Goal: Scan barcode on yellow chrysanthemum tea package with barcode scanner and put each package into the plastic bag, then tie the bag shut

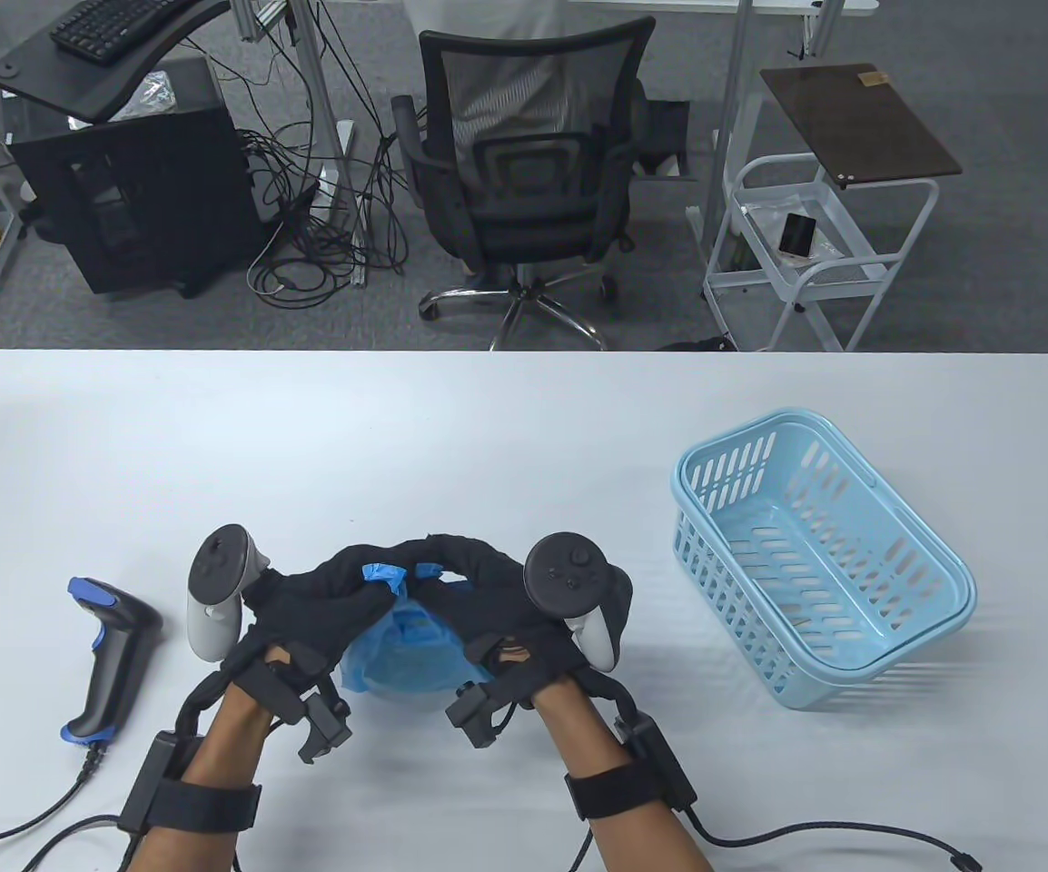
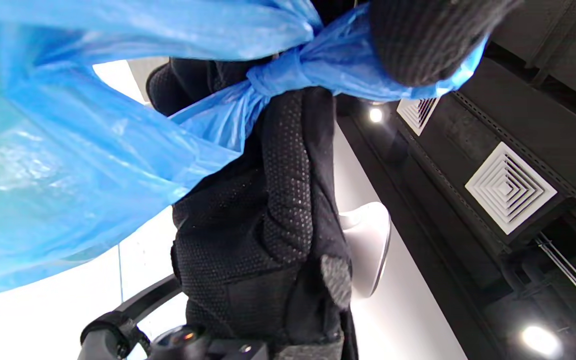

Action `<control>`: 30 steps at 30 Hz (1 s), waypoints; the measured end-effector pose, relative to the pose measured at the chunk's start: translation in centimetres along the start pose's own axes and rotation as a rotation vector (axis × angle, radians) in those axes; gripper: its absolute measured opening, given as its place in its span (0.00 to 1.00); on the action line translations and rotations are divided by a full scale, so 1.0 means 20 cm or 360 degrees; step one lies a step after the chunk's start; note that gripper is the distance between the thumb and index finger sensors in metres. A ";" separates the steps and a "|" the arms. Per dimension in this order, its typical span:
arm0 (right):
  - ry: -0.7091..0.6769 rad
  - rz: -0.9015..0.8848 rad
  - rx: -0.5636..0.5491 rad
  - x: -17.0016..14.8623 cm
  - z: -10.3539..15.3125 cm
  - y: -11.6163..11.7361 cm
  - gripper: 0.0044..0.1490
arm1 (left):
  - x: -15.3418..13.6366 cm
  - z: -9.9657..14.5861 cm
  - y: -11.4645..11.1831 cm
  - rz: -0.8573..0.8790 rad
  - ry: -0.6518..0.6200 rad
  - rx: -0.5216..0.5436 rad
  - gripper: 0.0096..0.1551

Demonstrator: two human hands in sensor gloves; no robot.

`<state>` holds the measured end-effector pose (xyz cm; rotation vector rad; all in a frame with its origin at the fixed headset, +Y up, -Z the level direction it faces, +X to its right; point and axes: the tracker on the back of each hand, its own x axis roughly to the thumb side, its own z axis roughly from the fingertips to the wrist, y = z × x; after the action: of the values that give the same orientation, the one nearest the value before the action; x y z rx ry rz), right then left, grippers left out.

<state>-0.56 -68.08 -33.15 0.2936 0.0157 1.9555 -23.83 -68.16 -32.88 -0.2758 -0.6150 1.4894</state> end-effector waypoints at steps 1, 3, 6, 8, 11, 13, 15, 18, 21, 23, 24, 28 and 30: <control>-0.0027 -0.0008 0.0008 0.00 0.00 0.00 0.36 | 0.00 0.00 0.00 -0.0029 -0.0009 0.0003 0.23; -0.0008 -0.0044 -0.0082 0.02 0.02 0.00 0.35 | 0.01 0.00 -0.01 -0.0017 -0.0023 0.0020 0.23; -0.0041 -0.0046 -0.0151 0.03 0.04 -0.01 0.33 | 0.02 0.00 -0.01 0.0010 -0.0046 0.0036 0.23; -0.0035 -0.0045 -0.0232 0.03 0.05 -0.02 0.31 | 0.03 0.01 -0.01 0.0004 -0.0056 0.0059 0.23; 0.0009 -0.0159 -0.0245 0.02 0.06 -0.01 0.28 | 0.03 0.01 0.00 0.0013 -0.0052 0.0068 0.23; -0.0005 -0.0139 -0.0239 0.01 0.06 -0.01 0.25 | 0.03 0.01 0.00 -0.0006 -0.0052 0.0078 0.23; -0.0027 -0.0199 -0.0215 0.01 0.06 -0.02 0.24 | 0.03 0.01 0.00 0.0022 -0.0057 0.0076 0.23; -0.0096 -0.0224 -0.0132 0.02 0.06 -0.03 0.25 | 0.04 0.02 0.02 -0.0004 -0.0039 0.0140 0.24; -0.0124 -0.0212 0.0022 0.03 0.06 -0.02 0.28 | 0.06 0.04 0.04 -0.0190 0.0015 0.0206 0.26; -0.0114 -0.0151 0.0101 0.04 0.06 -0.01 0.29 | 0.09 0.05 0.04 -0.0470 0.0055 0.0218 0.27; -0.0124 -0.0130 0.0128 0.04 0.06 -0.01 0.28 | 0.11 0.06 0.03 -0.0577 0.0059 0.0225 0.26; -0.0136 -0.0043 0.0131 0.05 0.07 -0.01 0.26 | 0.14 0.07 0.02 -0.0687 0.0075 0.0326 0.21; -0.0144 0.0014 0.0072 0.05 0.07 -0.03 0.24 | 0.13 0.08 0.03 -0.0686 0.0116 0.0362 0.20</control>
<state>-0.14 -67.08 -31.67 0.4127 -0.0001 1.9510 -25.19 -65.89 -31.39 -0.0165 -0.4091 1.1143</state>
